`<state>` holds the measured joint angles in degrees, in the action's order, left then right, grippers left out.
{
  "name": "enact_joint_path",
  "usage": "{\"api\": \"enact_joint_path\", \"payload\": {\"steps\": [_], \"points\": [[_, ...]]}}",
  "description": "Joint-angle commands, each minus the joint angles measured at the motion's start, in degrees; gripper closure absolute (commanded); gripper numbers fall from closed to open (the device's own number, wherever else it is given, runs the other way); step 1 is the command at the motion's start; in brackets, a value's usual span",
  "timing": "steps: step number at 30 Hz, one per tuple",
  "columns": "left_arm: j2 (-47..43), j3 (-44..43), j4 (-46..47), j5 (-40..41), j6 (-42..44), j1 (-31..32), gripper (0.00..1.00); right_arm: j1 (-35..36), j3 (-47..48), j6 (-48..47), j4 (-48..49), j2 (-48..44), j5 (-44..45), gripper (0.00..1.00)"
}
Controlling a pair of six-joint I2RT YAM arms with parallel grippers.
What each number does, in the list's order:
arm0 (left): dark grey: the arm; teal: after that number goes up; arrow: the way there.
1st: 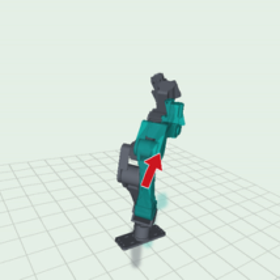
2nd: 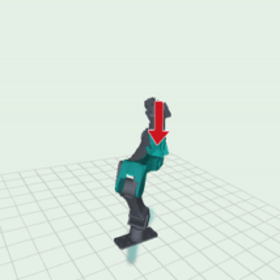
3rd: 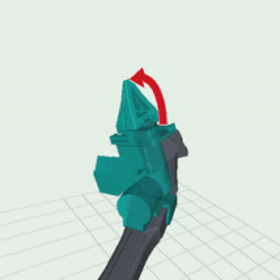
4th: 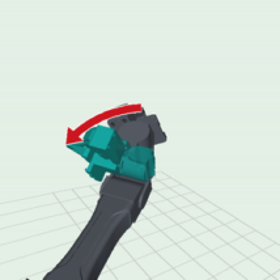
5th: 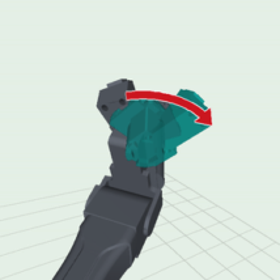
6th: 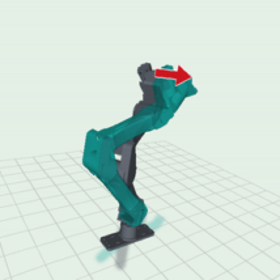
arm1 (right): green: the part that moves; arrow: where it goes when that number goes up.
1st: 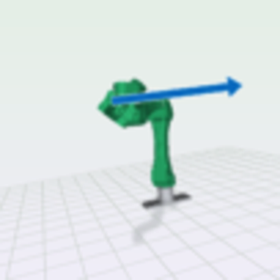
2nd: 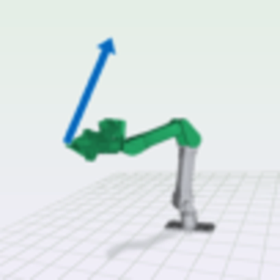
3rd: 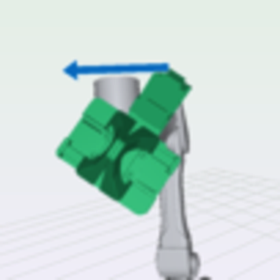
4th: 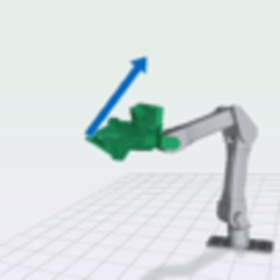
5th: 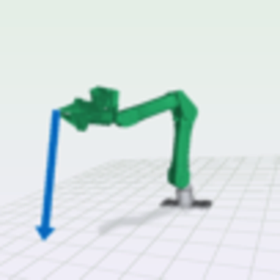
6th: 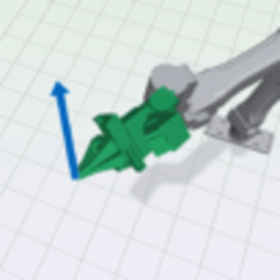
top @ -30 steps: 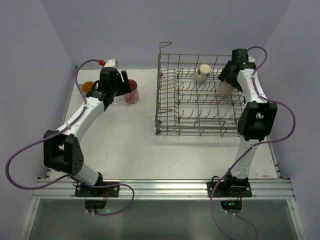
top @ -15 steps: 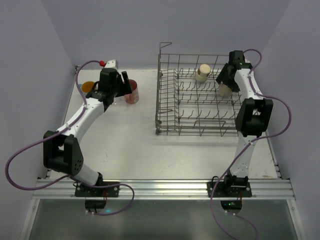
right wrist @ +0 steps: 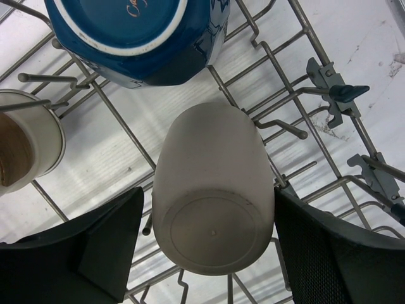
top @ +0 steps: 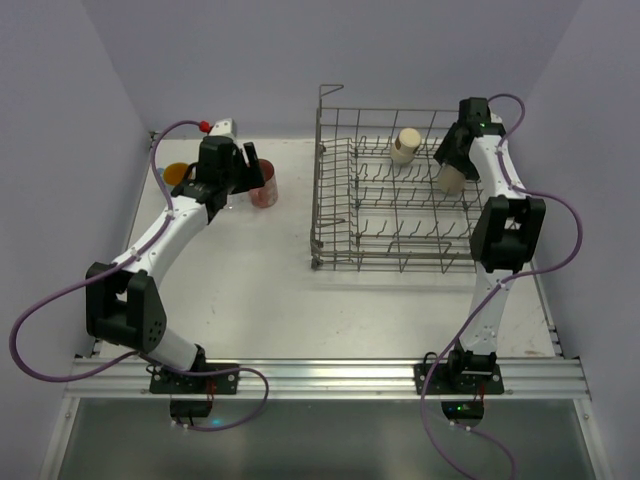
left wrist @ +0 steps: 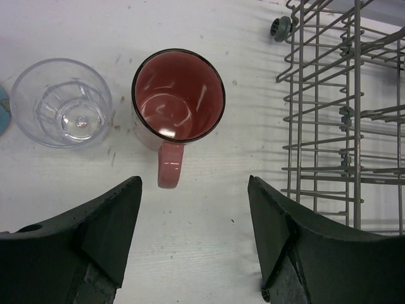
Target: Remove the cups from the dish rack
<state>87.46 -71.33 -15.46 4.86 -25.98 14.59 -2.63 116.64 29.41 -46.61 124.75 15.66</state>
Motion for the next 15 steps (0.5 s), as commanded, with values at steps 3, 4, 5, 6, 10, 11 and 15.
{"api": "enact_joint_path", "payload": {"steps": [3,4,5,6,10,11,15], "points": [[-1.94,1.02,2.63,-0.56,-0.39,-0.35,0.28,0.08,2.63,-0.67,-0.85,1.20,3.32,0.18],[-1.94,0.93,2.72,-0.64,-0.39,-0.35,0.28,0.08,2.54,-0.49,-0.85,1.29,3.58,0.19],[-1.94,1.02,2.72,-0.64,-0.39,-0.35,0.28,0.08,2.54,-0.67,-0.76,1.29,3.59,0.20],[-1.94,1.10,2.89,-0.64,-0.48,-0.35,0.28,0.08,2.71,-0.76,-0.85,1.37,3.50,0.22],[-2.03,0.93,2.90,-0.99,-0.48,-0.35,0.28,0.08,2.72,-1.11,-0.76,1.81,4.03,0.39],[-2.03,0.93,2.98,-1.08,-0.57,-0.35,0.28,0.08,2.72,-1.11,-0.85,1.73,3.94,0.46],[-2.12,1.11,2.90,-1.70,-0.83,-0.35,0.28,0.08,2.72,-1.37,-0.85,1.38,3.76,0.89]]}}
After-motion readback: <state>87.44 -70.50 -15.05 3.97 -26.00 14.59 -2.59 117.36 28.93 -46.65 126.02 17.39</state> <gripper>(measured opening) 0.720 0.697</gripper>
